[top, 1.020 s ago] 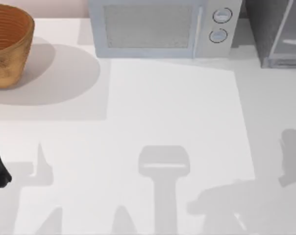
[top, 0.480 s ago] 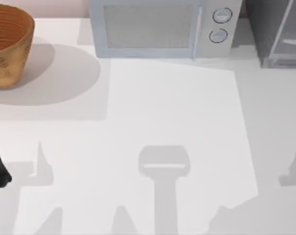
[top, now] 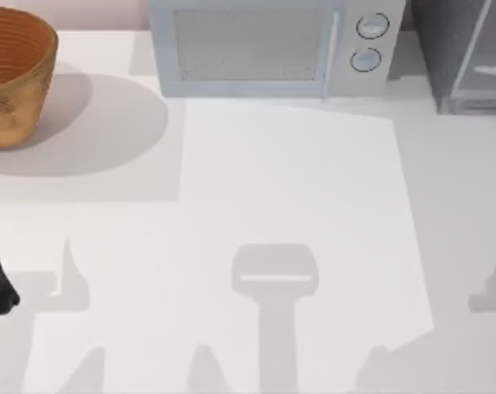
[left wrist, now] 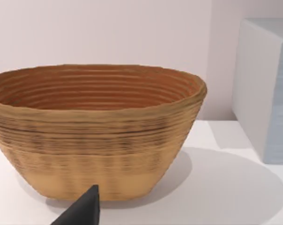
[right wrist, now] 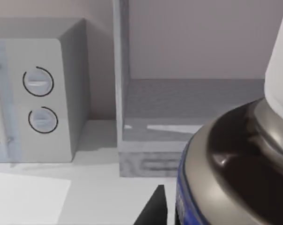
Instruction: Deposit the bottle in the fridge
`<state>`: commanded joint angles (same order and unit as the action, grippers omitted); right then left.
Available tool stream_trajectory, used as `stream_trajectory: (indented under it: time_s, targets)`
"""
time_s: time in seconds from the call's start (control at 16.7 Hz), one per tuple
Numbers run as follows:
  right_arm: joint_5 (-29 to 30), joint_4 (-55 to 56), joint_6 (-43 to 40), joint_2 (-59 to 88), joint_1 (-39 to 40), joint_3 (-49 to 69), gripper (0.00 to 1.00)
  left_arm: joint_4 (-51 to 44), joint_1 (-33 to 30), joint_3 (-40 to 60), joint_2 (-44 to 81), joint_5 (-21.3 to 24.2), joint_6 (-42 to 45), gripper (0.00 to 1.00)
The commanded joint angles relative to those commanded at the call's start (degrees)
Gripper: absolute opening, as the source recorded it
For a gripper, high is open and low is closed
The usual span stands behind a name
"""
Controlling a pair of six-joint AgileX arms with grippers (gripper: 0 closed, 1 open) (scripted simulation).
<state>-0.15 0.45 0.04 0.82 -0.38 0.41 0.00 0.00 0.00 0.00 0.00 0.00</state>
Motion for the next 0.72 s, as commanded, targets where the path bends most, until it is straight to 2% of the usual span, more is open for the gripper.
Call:
stream_trajectory:
  time_s: [0.3,0.72]
  targets:
    - [-1.0,7.2,0.3,12.0,-2.6,6.2,0.01,0.0,0.0,0.0,0.0,0.0,0.0,1.00]
    - [-5.9,27.6,0.7,48.9,-7.1,24.0,0.01,0.0,0.0,0.0,0.0,0.0,0.0,1.00]
